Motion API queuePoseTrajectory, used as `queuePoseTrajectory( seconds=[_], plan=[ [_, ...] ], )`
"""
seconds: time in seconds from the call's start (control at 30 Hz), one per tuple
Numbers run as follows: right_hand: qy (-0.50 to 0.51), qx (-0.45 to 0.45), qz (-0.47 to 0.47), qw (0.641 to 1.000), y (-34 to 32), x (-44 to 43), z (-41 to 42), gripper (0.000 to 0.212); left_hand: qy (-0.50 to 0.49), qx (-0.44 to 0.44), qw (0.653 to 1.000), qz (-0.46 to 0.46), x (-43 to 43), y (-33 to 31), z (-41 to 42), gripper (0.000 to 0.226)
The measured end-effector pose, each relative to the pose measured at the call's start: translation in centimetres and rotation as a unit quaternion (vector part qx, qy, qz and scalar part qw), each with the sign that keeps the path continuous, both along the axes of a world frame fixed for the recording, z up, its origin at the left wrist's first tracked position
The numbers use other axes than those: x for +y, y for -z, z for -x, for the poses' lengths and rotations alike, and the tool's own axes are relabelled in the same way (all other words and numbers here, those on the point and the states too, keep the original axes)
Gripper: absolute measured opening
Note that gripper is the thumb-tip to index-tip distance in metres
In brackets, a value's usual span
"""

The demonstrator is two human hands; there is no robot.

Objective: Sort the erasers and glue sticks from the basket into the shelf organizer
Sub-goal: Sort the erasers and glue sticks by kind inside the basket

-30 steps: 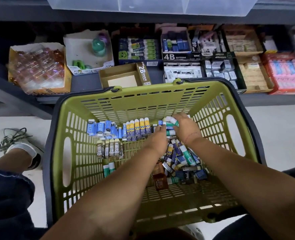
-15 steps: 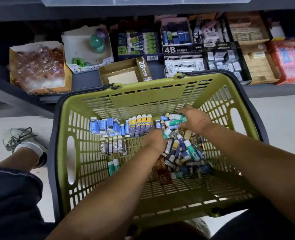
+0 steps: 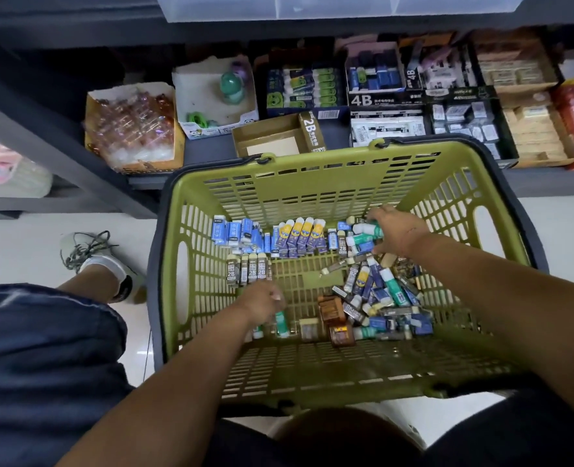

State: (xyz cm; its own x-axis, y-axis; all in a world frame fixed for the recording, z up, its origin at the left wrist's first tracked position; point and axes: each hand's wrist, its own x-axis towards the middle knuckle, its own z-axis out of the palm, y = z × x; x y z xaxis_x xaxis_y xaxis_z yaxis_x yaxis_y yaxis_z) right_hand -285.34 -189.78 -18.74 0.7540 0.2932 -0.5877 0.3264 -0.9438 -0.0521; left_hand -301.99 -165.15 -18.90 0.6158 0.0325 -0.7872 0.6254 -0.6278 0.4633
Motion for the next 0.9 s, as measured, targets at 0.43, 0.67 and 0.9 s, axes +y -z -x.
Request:
queuePoseTrajectory(
  seconds=[0.43, 0.67, 0.9],
  plan=[
    [-0.059, 0.006, 0.064, 0.996, -0.2, 0.9, -0.1, 0.064, 0.177, -0.037, 0.971, -0.159, 0.3, 1.2, 0.2, 0.02],
    [-0.055, -0.041, 0.067, 0.995, -0.5, 0.8, -0.4, 0.031, 0.274, -0.036, 0.94, -0.2, 0.0, 1.8, 0.3, 0.03],
    [0.001, -0.006, 0.023, 1.0, -0.9, 0.4, -0.3, 0.034, 0.075, -0.099, 0.989, -0.084, -0.5, 1.0, -0.1, 0.024]
  ],
)
